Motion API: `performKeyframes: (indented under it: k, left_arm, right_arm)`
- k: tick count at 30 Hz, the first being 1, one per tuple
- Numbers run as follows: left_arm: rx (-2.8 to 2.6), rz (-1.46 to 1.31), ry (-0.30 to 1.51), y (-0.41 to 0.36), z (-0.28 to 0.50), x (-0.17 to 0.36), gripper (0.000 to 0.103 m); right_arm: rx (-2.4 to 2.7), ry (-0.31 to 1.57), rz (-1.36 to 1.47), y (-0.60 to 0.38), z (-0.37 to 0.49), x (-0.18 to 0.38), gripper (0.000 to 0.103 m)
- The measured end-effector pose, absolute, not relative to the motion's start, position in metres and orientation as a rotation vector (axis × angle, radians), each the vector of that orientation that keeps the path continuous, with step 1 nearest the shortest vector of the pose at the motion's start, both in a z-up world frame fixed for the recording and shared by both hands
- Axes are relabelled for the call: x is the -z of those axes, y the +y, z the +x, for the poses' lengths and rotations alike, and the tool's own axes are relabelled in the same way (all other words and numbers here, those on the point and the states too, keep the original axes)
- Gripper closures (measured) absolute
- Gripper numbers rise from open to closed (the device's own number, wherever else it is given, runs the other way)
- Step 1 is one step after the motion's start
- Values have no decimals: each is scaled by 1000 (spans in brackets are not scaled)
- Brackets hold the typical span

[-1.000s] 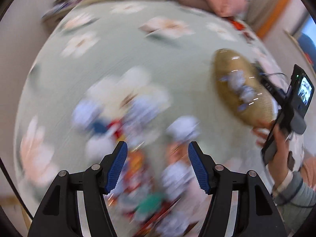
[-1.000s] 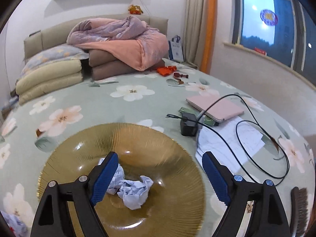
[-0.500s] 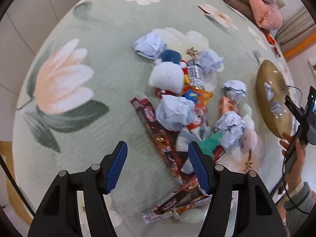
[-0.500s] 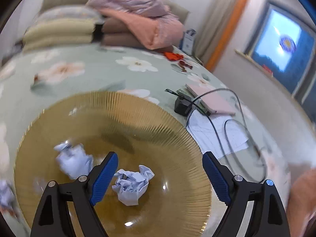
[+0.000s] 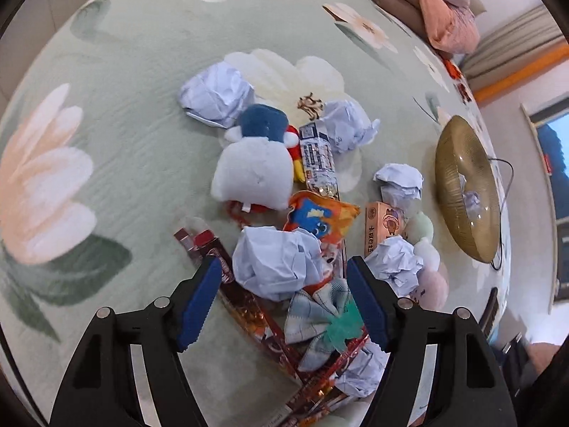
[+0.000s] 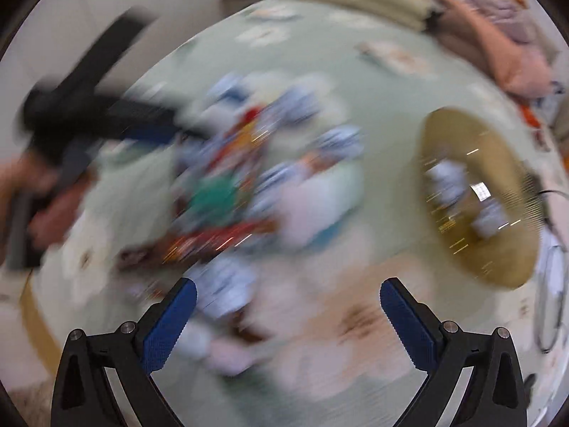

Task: Organize objects
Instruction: 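Grasp another crumpled paper ball from the pile with the left gripper, then carry paper ball with left gripper while right gripper carries green-white-pink plush to plate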

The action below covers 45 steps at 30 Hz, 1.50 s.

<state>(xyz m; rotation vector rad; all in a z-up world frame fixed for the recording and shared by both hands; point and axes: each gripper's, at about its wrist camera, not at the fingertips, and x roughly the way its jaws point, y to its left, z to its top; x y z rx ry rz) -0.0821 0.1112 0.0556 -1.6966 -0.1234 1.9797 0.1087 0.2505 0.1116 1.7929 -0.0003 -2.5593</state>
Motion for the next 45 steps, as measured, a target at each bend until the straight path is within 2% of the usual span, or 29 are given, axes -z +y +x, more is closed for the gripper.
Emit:
performKeyframes:
  k: [1,3,7,9,12,16,20,22,24,25,26,27,30,36,45]
  left_arm:
    - [-1967,-1685,-112,113,-83,-54,34]
    - [-1958,-1664,-70,118,-81,-51,42]
    - [-1984,-1639,-52,120,-79,-46,44]
    - [-2000,-1644,-38,119,-81,-41,57]
    - [-2015,-1626,-46,114,-83,-39,61]
    - [-2013,-1609,-37,111,-84,-43,61]
    - [-1997,-1598,-39,108,-82,-48,61]
    - [-1989,-1600,-43,105,-82,-50,61]
    - [-1991,-1595,-44,101,-80,-52,61]
    - [-1992,-1594,-44,100,-80,-52,61]
    - [-1994,-1594,-45,99,-80,-53,61]
    - [-1998,-1593,-47,97,-79,-55,61]
    - [-2003,-1579,-59,93,-76,-64,61]
    - [-2004,-1516,-52,97,-69,-99,61]
    - [-1958,-1344,64,162,-59,-143,61]
  right_arm:
    - [2514,-25,1788,241,117,-107,0]
    - [2445,-36,1778,228,127,-102,0]
    - [2346,-5,1745,213,138,-93,0]
    - [2321,44,1769,208,137,-84,0]
    - [2306,94,1781,206,139,-74,0]
    - [2324,183,1771,210,127,-63,0]
    - [2217,181,1799,202,118,-49,18]
    - [2169,215,1818,196,118,-40,21]
    - [2115,224,1844,192,121,-33,38]
    - [2119,240,1851,192,123,-33,39]
    - [2134,267,1843,191,125,-35,48]
    - [2141,291,1845,191,129,-36,51]
    - [2134,171,1872,202,131,-42,53]
    - [2140,-397,1875,257,128,-71,53]
    - [2327,-962,1776,337,138,-108,53]
